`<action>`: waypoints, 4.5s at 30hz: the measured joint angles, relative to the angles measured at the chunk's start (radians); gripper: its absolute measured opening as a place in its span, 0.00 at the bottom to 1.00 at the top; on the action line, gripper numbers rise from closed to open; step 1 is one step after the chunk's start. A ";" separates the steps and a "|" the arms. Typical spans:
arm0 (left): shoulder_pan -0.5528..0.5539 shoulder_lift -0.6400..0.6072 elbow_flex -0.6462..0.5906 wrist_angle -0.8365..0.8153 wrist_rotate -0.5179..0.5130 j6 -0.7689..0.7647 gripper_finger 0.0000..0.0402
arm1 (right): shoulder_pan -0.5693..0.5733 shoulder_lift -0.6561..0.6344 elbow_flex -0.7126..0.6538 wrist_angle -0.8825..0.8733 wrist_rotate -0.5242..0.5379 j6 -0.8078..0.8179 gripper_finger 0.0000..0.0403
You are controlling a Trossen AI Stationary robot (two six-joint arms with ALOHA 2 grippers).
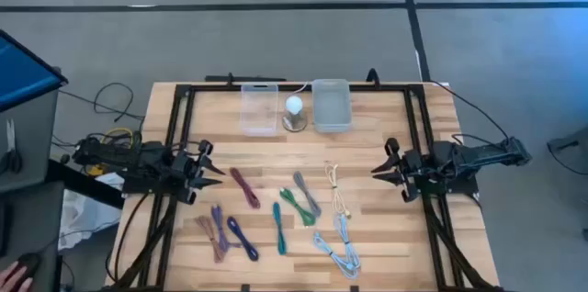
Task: Pick & Place USB Port
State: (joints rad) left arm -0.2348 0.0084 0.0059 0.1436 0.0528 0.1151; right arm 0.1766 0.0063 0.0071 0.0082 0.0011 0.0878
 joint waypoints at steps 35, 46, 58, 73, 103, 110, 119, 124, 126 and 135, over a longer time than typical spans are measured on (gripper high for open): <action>0.000 0.000 0.000 0.000 0.000 0.000 0.26 | 0.000 0.000 0.000 0.000 0.000 0.000 0.15; 0.000 0.000 0.000 0.000 0.000 0.000 0.26 | 0.000 0.000 0.000 0.000 0.000 0.000 0.15; 0.000 0.000 0.000 0.019 0.000 0.011 0.26 | 0.000 0.000 0.000 0.005 0.004 0.000 0.15; 0.000 0.000 0.000 0.030 0.000 -0.045 0.26 | 0.000 0.000 0.000 0.005 0.006 -0.008 0.15; 0.000 0.000 0.000 0.049 -0.194 -0.042 0.26 | -0.002 0.083 0.020 -0.002 0.419 0.105 0.15; 0.000 0.000 0.000 0.052 -0.195 -0.042 0.26 | -0.002 0.196 0.022 0.002 0.567 0.194 0.13; 0.000 0.000 0.000 0.052 -0.195 -0.042 0.26 | -0.002 0.415 0.128 -0.004 0.562 0.194 0.03; 0.000 0.000 0.000 0.052 -0.195 -0.042 0.26 | -0.002 0.582 0.173 -0.004 0.550 0.237 0.02; 0.000 0.000 0.000 0.052 -0.195 -0.042 0.26 | -0.002 0.655 0.191 -0.002 0.551 0.280 0.03; 0.000 0.000 0.000 0.052 -0.195 -0.042 0.26 | -0.039 0.953 0.315 0.001 0.624 0.321 0.03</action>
State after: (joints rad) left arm -0.2344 0.0082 0.0055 0.1959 -0.1421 0.0731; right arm 0.1377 0.9595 0.3223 0.0094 0.6255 0.4089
